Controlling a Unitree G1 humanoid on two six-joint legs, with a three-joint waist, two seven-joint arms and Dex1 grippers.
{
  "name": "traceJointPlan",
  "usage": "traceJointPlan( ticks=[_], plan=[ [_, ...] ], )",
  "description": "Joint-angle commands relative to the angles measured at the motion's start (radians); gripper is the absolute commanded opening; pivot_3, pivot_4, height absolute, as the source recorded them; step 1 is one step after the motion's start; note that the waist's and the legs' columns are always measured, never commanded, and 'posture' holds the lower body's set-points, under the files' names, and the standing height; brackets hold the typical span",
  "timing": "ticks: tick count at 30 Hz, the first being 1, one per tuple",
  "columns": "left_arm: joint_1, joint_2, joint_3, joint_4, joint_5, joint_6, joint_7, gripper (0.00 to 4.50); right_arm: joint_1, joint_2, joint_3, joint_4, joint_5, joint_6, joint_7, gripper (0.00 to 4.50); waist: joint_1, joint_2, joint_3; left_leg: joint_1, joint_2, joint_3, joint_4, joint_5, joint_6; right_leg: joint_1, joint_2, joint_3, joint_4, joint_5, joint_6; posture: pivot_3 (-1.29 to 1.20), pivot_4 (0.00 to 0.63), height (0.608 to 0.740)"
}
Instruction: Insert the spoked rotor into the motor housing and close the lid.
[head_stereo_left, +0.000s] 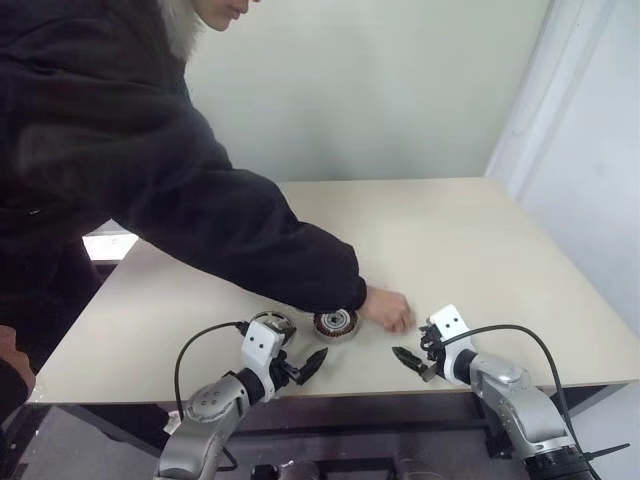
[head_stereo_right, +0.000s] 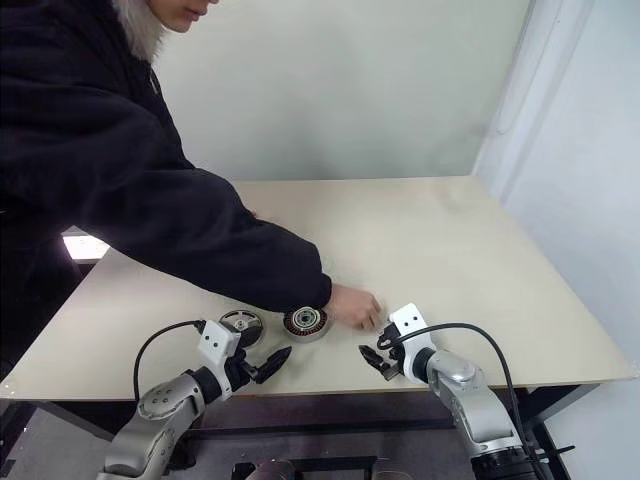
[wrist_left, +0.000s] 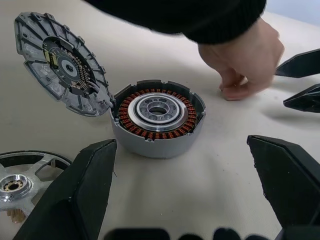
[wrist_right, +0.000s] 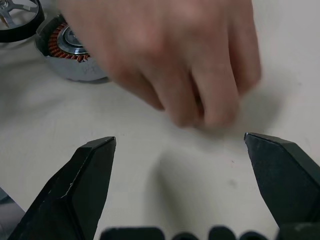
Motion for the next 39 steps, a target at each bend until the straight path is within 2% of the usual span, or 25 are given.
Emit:
traceJointPlan(
  ticks=[1, 14, 26, 39],
  plan=[
    [-0.015, 0.004, 0.002, -0.016, -0.002, -0.014, -0.005, 4.50, -0.008, -0.009, -0.021, -0.038, 0.006, -0.002, -0.003, 4.49, 0.000, 0.000, 0.000, 0.000, 0.000, 0.000, 0.000, 0.000, 0.000, 0.000, 0.000, 0.000, 0.000, 0.000, 0.000, 0.00, 0.000, 0.740],
    [-0.022, 0.012, 0.009, -0.009, -0.001, -0.014, -0.011, 4.50, -0.017, 0.040, -0.054, 0.028, 0.015, -0.045, -0.047, 4.49, 0.000, 0.000, 0.000, 0.000, 0.000, 0.000, 0.000, -0.001, -0.002, 0.000, 0.000, 0.000, 0.000, 0.000, 0.000, 0.00, 0.000, 0.740],
    [-0.035, 0.020, 0.008, -0.003, -0.002, -0.011, -0.023, 4.50, -0.140, 0.141, -0.059, 0.258, -0.018, -0.209, -0.095, 4.49, -0.002, 0.000, 0.000, 0.000, 0.000, 0.000, 0.000, 0.001, 0.002, 0.000, 0.000, 0.000, 0.000, 0.000, 0.000, 0.00, 0.000, 0.740],
    [-0.027, 0.030, 0.014, -0.021, -0.003, -0.003, -0.017, 4.50, -0.236, 0.184, -0.041, 0.477, -0.059, -0.307, -0.089, 4.49, -0.003, 0.000, 0.000, 0.000, 0.000, 0.000, -0.001, 0.001, 0.002, 0.000, 0.001, 0.000, 0.000, 0.000, 0.000, 0.00, 0.000, 0.740]
  ],
)
